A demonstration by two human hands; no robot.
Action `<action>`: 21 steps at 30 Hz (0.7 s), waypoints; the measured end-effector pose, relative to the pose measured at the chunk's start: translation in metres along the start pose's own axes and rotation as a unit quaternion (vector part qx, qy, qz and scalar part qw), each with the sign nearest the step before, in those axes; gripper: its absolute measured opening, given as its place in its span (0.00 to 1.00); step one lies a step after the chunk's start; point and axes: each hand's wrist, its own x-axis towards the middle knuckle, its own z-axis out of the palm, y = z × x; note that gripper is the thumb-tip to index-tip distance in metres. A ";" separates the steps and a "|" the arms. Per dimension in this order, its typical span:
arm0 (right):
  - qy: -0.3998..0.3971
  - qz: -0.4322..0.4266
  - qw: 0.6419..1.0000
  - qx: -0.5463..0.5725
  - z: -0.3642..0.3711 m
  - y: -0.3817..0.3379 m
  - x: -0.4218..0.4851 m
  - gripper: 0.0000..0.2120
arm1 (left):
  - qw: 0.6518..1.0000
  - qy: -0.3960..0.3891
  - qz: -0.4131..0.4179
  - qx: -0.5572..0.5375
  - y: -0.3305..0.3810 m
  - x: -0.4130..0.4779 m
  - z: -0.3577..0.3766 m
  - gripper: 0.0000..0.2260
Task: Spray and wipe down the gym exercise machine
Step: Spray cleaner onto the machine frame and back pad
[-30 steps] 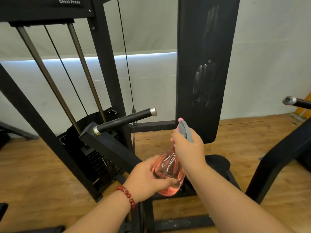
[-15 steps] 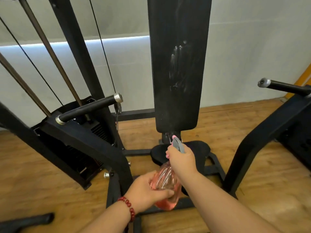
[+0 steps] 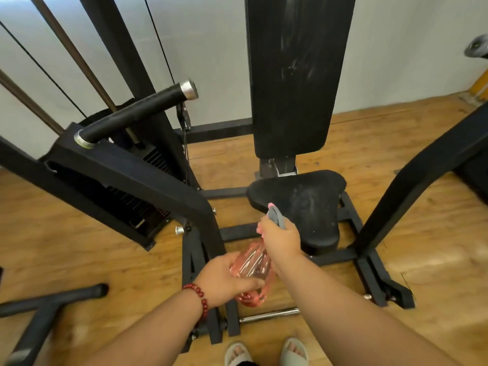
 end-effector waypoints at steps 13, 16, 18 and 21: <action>0.019 -0.001 0.999 0.039 0.010 -0.003 -0.006 0.10 | 0.999 -0.029 0.036 0.015 -0.001 0.005 -0.019 0.17; 0.022 -0.003 0.998 0.055 0.012 -0.005 -0.008 0.13 | 0.999 -0.026 0.037 0.012 -0.001 0.005 -0.021 0.16; 0.011 -0.006 0.999 0.049 0.012 -0.005 -0.009 0.13 | 0.999 -0.021 0.041 0.013 -0.002 0.006 -0.023 0.17; -0.004 0.004 0.999 0.040 0.014 -0.005 -0.010 0.10 | 0.998 -0.022 0.052 0.020 -0.005 0.007 -0.028 0.18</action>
